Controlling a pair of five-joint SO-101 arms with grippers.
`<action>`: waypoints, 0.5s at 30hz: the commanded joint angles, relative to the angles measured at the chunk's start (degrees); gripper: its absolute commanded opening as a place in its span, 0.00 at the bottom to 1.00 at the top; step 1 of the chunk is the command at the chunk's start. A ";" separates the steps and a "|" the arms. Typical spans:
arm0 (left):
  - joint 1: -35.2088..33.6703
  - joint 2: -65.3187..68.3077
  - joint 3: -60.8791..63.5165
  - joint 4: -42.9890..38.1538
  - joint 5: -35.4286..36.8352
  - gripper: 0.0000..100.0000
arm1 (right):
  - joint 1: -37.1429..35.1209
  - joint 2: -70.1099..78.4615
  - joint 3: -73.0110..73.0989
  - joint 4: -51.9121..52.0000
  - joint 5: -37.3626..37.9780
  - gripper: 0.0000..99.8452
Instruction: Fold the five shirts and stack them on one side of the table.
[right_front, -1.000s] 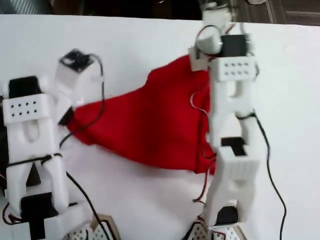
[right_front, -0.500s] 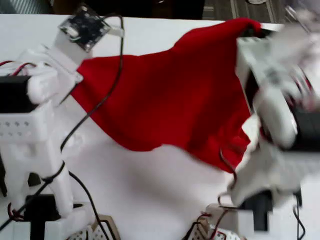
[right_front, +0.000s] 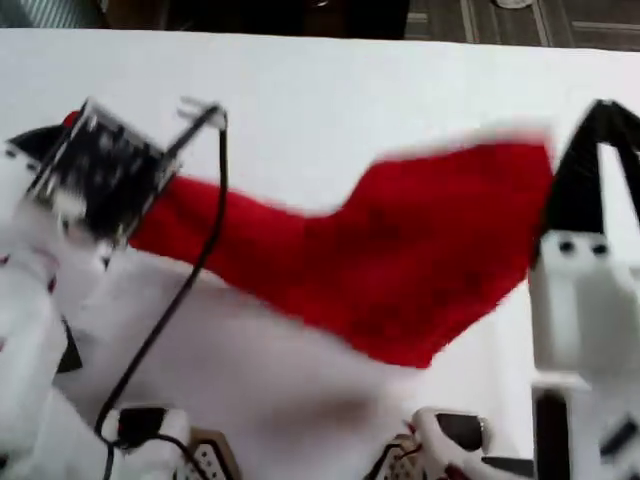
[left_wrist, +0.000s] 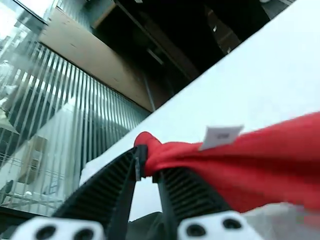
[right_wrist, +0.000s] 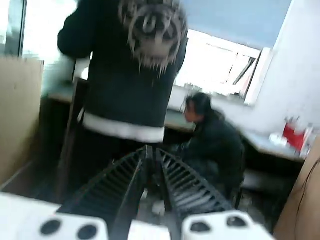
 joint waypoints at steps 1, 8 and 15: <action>0.62 -1.85 -1.80 0.79 0.26 0.02 | 0.75 -0.84 -0.26 -7.16 3.08 0.02; 0.62 -2.29 5.14 0.79 0.09 0.02 | 0.31 4.18 -0.09 1.19 3.34 0.02; -2.37 -2.29 19.03 0.70 -5.63 0.02 | 0.04 14.64 16.70 8.48 -10.11 0.03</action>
